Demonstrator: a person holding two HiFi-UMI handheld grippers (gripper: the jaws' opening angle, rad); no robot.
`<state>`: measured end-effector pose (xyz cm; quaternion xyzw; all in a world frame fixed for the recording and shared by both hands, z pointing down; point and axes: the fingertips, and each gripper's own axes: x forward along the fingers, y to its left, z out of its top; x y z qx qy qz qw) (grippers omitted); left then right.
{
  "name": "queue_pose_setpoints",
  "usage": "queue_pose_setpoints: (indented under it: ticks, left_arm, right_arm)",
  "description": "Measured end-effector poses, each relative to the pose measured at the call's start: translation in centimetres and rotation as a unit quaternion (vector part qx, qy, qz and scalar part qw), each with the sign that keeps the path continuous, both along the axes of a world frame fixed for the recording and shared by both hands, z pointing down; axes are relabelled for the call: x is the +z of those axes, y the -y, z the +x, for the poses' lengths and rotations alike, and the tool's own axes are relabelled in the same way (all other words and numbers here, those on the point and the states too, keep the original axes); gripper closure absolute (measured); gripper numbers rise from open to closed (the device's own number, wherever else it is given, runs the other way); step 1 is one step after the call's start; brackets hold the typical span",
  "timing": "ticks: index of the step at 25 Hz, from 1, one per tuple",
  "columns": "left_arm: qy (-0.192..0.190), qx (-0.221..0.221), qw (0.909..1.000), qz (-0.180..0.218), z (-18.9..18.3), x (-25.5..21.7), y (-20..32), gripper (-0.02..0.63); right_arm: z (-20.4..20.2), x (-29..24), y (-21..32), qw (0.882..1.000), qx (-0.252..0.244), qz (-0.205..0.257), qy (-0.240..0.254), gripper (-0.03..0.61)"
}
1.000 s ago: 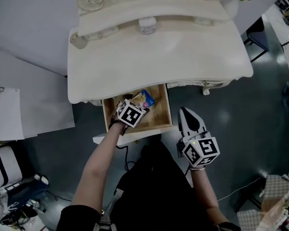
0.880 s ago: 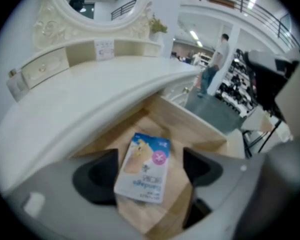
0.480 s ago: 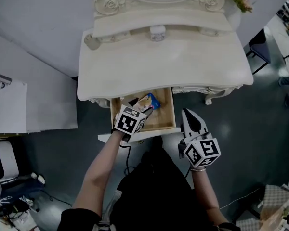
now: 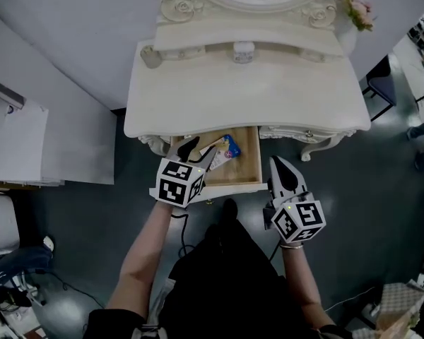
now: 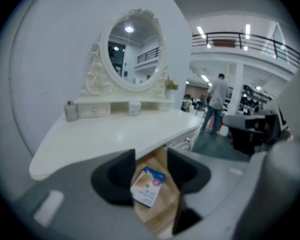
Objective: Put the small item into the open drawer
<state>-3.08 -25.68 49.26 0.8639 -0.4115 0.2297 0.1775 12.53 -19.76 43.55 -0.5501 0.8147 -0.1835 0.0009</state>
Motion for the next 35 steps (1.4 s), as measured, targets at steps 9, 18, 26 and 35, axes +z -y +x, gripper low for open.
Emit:
queue_pose_setpoints:
  ticks: [9, 18, 26, 35]
  left_arm:
    - [-0.049, -0.061, 0.9951, 0.059, -4.3, -4.8, -2.5, 0.483]
    - [-0.066, -0.099, 0.9888, 0.090, -8.6, -7.1, -5.5, 0.557]
    - [-0.078, -0.133, 0.9808, 0.119, -11.8, -8.6, -7.5, 0.607]
    - [-0.090, -0.153, 0.9743, 0.139, -14.2, -9.5, -8.8, 0.608]
  right_arm:
    - [-2.6, -2.1, -1.4, 0.999, -0.017, 0.026, -0.011, 0.574]
    - [-5.3, -4.2, -3.2, 0.998, -0.031, 0.050, -0.016, 0.574]
    - [-6.4, -5.3, -4.4, 0.997, -0.025, 0.069, -0.030, 0.574]
    - [-7.9, -6.2, -5.4, 0.994, -0.035, 0.087, -0.054, 0.575]
